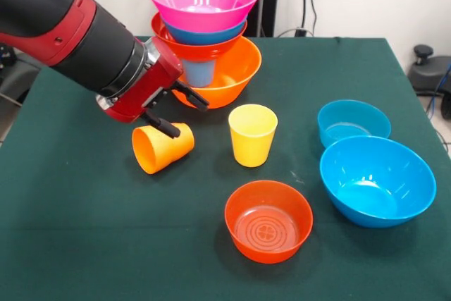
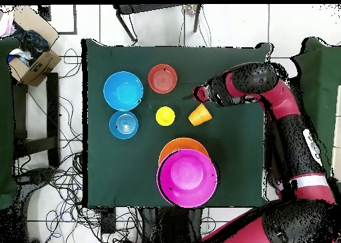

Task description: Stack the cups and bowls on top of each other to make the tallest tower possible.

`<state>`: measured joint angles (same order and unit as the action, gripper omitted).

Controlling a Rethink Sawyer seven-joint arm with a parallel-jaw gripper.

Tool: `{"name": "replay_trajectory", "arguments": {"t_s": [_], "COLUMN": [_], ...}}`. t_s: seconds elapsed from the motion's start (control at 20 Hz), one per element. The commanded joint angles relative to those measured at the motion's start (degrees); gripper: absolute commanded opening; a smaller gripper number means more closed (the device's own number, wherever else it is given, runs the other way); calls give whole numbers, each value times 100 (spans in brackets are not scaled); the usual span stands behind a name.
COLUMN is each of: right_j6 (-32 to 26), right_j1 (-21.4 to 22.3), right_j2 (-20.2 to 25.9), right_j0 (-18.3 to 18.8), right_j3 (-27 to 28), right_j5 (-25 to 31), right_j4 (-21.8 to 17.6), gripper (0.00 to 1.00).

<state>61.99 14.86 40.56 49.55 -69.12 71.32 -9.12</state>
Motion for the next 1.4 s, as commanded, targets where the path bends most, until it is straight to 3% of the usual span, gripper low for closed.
{"name": "replay_trajectory", "arguments": {"t_s": [0.05, 0.7, 1.0, 1.4], "right_j6": [-1330, -1196, -1169, -1137], "right_j1": [-76, 10, -64, -155], "right_j2": [-354, -329, -377, -312], "right_j0": [-220, -220, -308, -227], "right_j3": [488, 677, 1028, 1042], "right_j5": [822, 1064, 1234, 1179], "right_j4": [-980, -1617, -1877, -1910], "gripper": [100, 100, 100, 100]}}
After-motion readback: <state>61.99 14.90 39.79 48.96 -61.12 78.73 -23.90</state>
